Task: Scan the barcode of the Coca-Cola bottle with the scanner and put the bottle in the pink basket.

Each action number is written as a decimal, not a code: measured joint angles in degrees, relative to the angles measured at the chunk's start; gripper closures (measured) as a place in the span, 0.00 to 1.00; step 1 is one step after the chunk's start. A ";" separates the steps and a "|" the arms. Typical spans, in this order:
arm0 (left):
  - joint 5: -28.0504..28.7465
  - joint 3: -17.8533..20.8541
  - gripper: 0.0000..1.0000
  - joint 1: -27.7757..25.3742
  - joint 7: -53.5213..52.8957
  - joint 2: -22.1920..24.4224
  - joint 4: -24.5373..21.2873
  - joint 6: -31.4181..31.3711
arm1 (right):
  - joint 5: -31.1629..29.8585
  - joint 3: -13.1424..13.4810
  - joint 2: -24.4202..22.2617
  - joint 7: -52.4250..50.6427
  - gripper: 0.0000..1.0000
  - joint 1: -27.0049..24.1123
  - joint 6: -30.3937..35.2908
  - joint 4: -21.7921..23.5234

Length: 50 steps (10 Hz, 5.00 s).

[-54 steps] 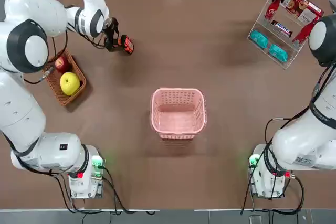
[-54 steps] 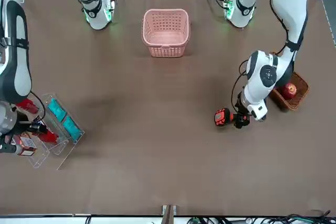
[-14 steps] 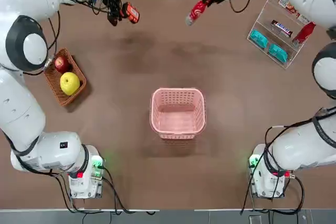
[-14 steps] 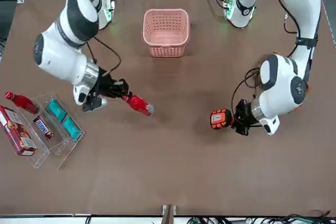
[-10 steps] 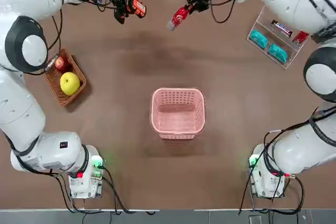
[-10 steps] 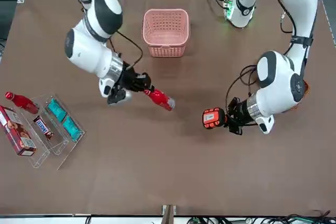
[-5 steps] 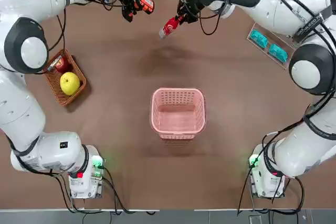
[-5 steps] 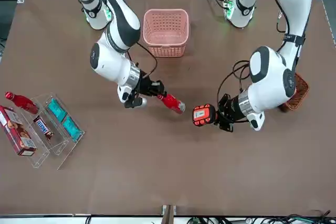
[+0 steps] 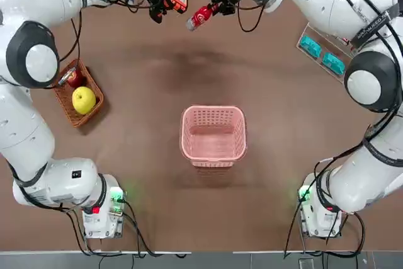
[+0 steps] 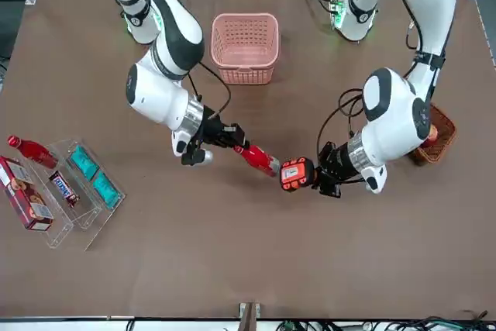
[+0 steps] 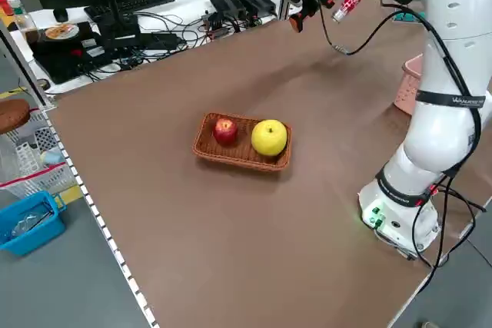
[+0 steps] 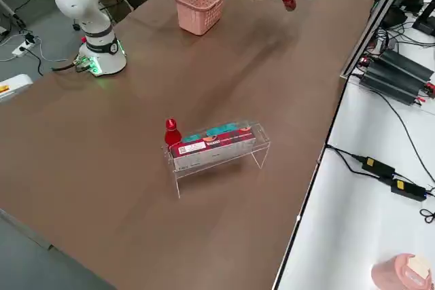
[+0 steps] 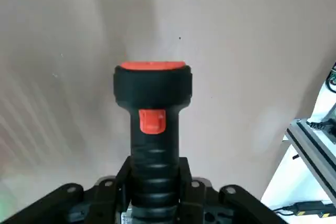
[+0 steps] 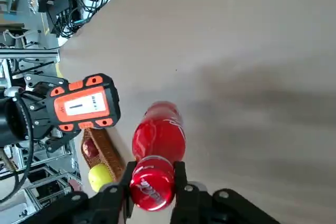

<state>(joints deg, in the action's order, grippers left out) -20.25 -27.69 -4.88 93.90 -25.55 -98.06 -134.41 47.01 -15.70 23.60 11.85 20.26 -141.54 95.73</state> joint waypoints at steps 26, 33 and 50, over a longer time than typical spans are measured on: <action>0.00 -0.16 0.63 -0.07 -0.09 0.00 0.07 -0.26 | 0.04 0.81 2.23 -0.09 0.67 -3.12 3.73 -5.15; 20.10 1.76 0.63 -3.21 11.00 -0.46 -5.60 2.93 | -11.92 -0.51 -16.07 0.01 0.67 -3.80 31.86 3.73; 41.88 1.89 0.63 -6.81 23.27 -7.25 -12.10 -3.26 | -38.13 -1.41 -18.23 26.11 0.67 25.83 25.65 17.40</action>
<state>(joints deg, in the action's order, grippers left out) 21.63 -25.80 -11.69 117.16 -32.79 -110.16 -137.68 8.87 -17.11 5.37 37.96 46.08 -115.89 113.13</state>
